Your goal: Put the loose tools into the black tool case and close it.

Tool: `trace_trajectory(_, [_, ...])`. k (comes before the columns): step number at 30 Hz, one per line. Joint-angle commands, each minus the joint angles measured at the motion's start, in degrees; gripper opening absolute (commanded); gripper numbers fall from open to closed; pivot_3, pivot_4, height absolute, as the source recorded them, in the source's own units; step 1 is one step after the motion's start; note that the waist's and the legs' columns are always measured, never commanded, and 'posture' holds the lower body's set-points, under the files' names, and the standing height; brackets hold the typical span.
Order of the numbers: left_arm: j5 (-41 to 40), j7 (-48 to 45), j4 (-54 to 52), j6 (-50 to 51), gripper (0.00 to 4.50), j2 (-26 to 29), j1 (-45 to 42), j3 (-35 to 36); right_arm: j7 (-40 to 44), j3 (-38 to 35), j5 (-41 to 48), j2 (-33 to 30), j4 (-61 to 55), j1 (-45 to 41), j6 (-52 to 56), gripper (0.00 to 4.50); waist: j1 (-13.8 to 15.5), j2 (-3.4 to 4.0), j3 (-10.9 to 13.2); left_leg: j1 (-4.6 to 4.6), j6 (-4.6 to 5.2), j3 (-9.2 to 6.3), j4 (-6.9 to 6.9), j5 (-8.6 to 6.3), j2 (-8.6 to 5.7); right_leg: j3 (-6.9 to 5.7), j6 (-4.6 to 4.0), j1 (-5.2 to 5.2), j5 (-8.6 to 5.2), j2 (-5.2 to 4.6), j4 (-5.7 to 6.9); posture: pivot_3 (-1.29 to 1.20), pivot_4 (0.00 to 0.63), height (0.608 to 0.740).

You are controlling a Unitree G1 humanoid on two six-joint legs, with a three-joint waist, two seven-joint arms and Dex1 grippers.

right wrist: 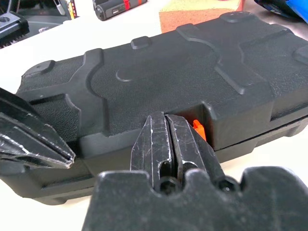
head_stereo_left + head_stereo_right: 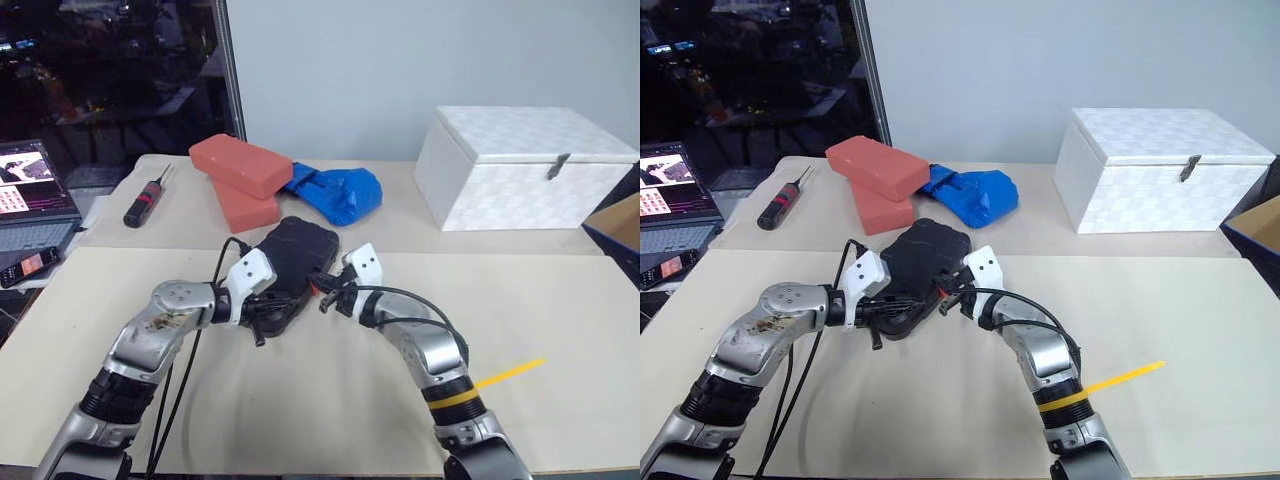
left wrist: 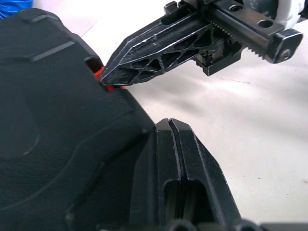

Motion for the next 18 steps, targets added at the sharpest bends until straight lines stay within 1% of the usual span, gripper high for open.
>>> trace_trajectory(1, [2.33,0.21,3.12,3.05,0.00,0.77,2.32,-3.24,-0.47,2.74,-1.93,0.65,6.62,1.77,2.50,0.01,-0.08,0.07,-0.07,0.01,0.00,-0.04,0.00,0.00,0.00,0.00,0.00,0.00,0.00,0.02,0.00,0.00,0.150,0.740])
trace_trajectory(7, [2.34,0.50,3.23,3.26,0.00,0.71,2.28,-3.13,-0.46,2.80,-2.26,1.99,9.33,-0.39,1.39,0.01,-0.75,0.14,-0.09,0.17,-0.01,-0.26,-0.01,-0.01,0.02,0.01,0.00,0.04,0.00,0.09,0.01,0.00,0.150,0.740])
trace_trajectory(9, [2.27,0.63,3.27,3.33,0.00,0.66,2.21,-3.11,-0.11,3.25,-2.66,2.12,10.93,-1.43,1.35,0.01,-0.95,0.29,-0.09,0.20,-0.01,-0.42,-0.09,-0.01,0.01,0.00,0.00,0.02,0.00,0.09,-0.03,0.00,0.150,0.740])
trace_trajectory(12, [2.40,0.64,3.26,3.49,0.00,0.48,2.22,-2.96,-0.35,3.70,-3.41,2.15,14.43,-3.21,2.75,0.01,-1.15,0.33,-0.06,0.59,-0.04,-0.55,-0.25,-0.02,0.00,0.01,-0.03,-0.03,-0.02,0.09,-0.11,0.00,0.150,0.740])
trace_trajectory(13, [2.43,0.63,3.22,3.57,0.00,0.41,2.24,-2.89,-0.56,3.64,-3.59,2.20,15.41,-3.69,2.57,0.01,-1.19,0.34,-0.06,0.73,-0.10,-0.65,-0.37,-0.06,-0.03,0.00,-0.06,0.02,-0.04,0.05,-0.18,0.00,0.150,0.740])
trace_trajectory(17, [2.17,0.75,2.89,3.64,0.00,0.21,2.50,-2.36,-0.16,2.84,-2.79,2.81,15.83,-4.58,0.72,0.01,-1.31,0.46,0.00,0.77,-0.23,-1.36,-0.45,-0.14,-0.27,-0.17,-0.08,-0.04,-0.06,-0.07,-0.35,0.00,0.150,0.740])
trace_trajectory(18, [1.80,0.79,2.51,3.44,0.00,0.11,2.82,-1.89,0.68,2.64,-2.31,2.92,14.44,-4.18,-1.87,0.01,-1.35,0.49,0.03,0.75,-0.25,-1.56,-0.45,-0.15,-0.32,-0.21,-0.08,-0.09,-0.07,-0.06,-0.48,0.00,0.150,0.740])
